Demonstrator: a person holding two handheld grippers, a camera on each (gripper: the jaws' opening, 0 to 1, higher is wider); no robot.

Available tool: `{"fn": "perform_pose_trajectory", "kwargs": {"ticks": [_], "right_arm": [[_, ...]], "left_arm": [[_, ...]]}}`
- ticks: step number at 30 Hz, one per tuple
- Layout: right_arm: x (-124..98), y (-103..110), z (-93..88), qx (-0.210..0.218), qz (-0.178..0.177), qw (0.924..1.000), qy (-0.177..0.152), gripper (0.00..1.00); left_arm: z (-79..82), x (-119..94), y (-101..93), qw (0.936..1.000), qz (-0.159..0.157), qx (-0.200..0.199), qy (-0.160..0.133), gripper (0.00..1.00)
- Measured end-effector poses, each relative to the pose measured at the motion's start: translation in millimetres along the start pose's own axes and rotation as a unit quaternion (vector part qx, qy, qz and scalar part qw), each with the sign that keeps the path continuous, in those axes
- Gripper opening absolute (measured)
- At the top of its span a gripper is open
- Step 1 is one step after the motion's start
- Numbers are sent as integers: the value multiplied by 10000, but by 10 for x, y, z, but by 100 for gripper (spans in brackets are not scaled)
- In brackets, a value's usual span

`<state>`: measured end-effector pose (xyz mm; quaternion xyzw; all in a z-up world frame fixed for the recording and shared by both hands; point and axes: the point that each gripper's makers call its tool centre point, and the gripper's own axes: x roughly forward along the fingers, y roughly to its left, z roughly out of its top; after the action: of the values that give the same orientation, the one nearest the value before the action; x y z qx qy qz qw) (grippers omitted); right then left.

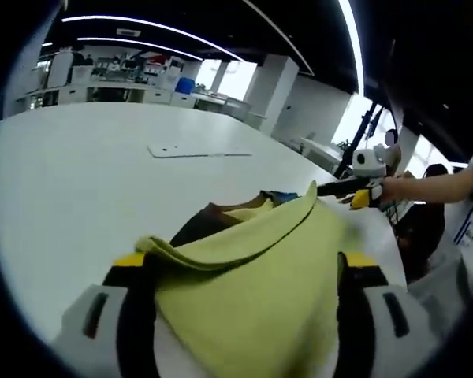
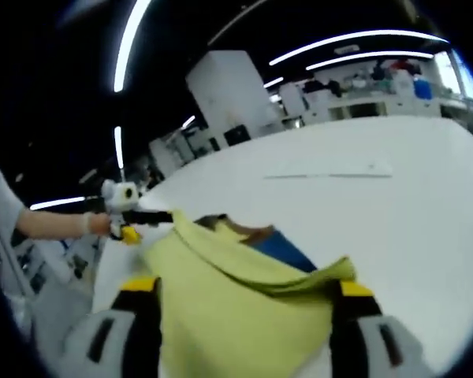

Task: Fold the garment on the visible template until the final outline fits inside the template.

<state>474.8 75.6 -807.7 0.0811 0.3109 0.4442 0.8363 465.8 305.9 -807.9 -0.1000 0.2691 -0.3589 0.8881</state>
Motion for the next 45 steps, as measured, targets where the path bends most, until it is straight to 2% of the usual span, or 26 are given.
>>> {"fn": "perform_pose_trajectory", "kwargs": {"ticks": [2,7,11,13,15,28,34,37,40,45], "right_arm": [[9,-50,-6,41,-35,10000,11,89],[14,-83,-38,61,-75,9999,62,88],[38,-136,-22,103,-142,9998,25,86],[49,-145,31,329,-151,9993,-105,86],[57,-221,68,381,-158,9990,-142,86],[66,-174,57,395,-252,9987,-198,85],[-32,-19,101,335,-218,9985,-364,84],[-59,-16,98,318,-244,9984,-387,83],[-135,-23,66,331,-267,9982,-417,82],[-279,3,-48,321,-335,9982,-377,82]], "left_arm": [[-15,-13,-39,10000,-7,-76,9,93],[-65,10,2,9999,66,-151,36,92],[-6,26,58,9995,118,-276,-74,90],[21,37,92,9993,117,-321,-128,91],[26,46,95,9993,125,-334,-135,91],[39,46,131,9989,181,-372,-197,91],[31,-28,91,9990,185,-354,-212,91],[48,-75,49,9989,190,-364,-243,91],[35,-151,-13,9990,147,-343,-239,91],[-43,-317,34,9993,232,-252,-175,91]]}}
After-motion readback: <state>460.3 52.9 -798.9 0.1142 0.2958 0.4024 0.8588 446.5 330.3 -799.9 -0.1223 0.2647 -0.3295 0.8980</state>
